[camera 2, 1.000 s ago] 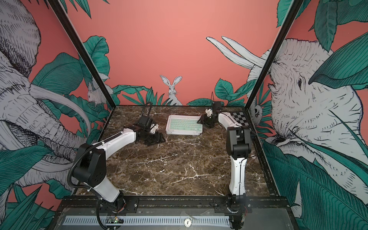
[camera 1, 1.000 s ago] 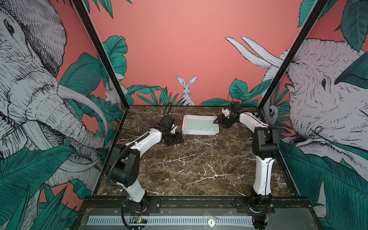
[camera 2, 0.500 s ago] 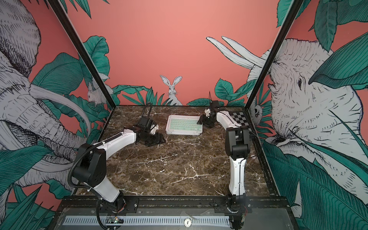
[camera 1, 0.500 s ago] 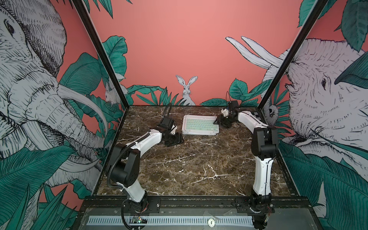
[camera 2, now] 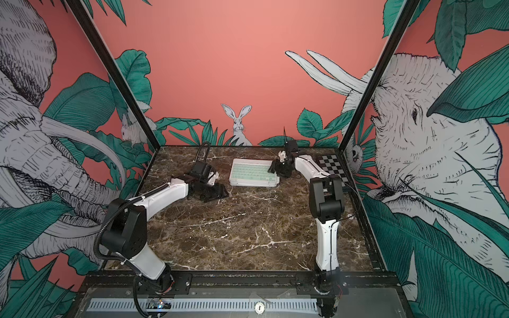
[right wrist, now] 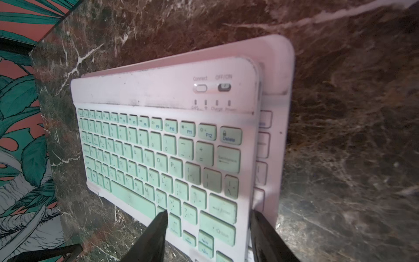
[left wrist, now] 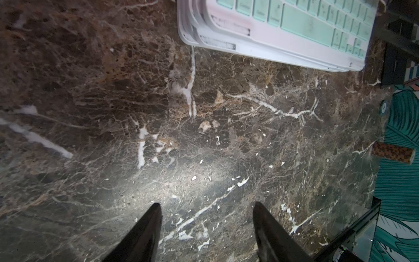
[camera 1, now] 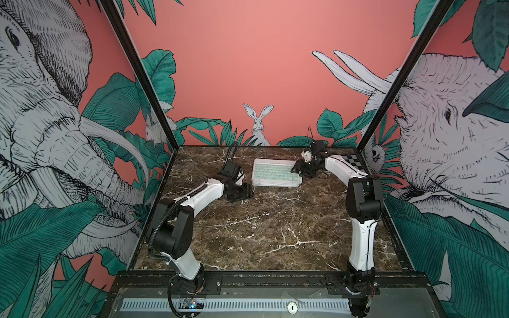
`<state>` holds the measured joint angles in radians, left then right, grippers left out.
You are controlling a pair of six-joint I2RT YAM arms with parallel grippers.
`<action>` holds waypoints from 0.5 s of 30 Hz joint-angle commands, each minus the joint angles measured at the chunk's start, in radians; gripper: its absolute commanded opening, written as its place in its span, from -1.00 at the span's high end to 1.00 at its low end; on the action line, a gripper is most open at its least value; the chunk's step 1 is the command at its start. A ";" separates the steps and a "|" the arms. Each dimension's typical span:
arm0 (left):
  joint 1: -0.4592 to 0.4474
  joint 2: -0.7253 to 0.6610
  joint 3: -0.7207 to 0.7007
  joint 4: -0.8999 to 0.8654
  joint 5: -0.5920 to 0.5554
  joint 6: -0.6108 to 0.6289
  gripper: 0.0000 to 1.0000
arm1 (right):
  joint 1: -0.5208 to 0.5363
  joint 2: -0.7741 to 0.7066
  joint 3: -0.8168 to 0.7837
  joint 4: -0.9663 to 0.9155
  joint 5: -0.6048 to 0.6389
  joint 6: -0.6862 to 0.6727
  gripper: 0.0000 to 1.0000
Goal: Stack the numeric keypads
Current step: Place the numeric keypad at the numeric keypad.
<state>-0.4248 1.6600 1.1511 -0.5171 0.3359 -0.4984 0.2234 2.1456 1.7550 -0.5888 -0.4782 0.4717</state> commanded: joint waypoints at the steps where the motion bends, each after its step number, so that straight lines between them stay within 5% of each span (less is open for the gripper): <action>1: -0.004 -0.040 0.007 -0.003 -0.007 0.001 -0.32 | 0.010 -0.004 0.024 0.024 0.002 0.013 -0.16; 9: -0.004 -0.054 0.003 0.009 -0.027 0.003 -0.32 | -0.003 -0.061 0.009 -0.035 0.072 -0.048 -0.16; 15: -0.003 -0.094 0.005 0.000 -0.146 0.032 -0.32 | -0.007 -0.171 -0.080 -0.022 0.088 -0.091 -0.16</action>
<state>-0.4248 1.6375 1.1511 -0.5148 0.2714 -0.4919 0.2203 2.0701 1.7058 -0.6113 -0.4149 0.4210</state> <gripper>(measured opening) 0.662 0.579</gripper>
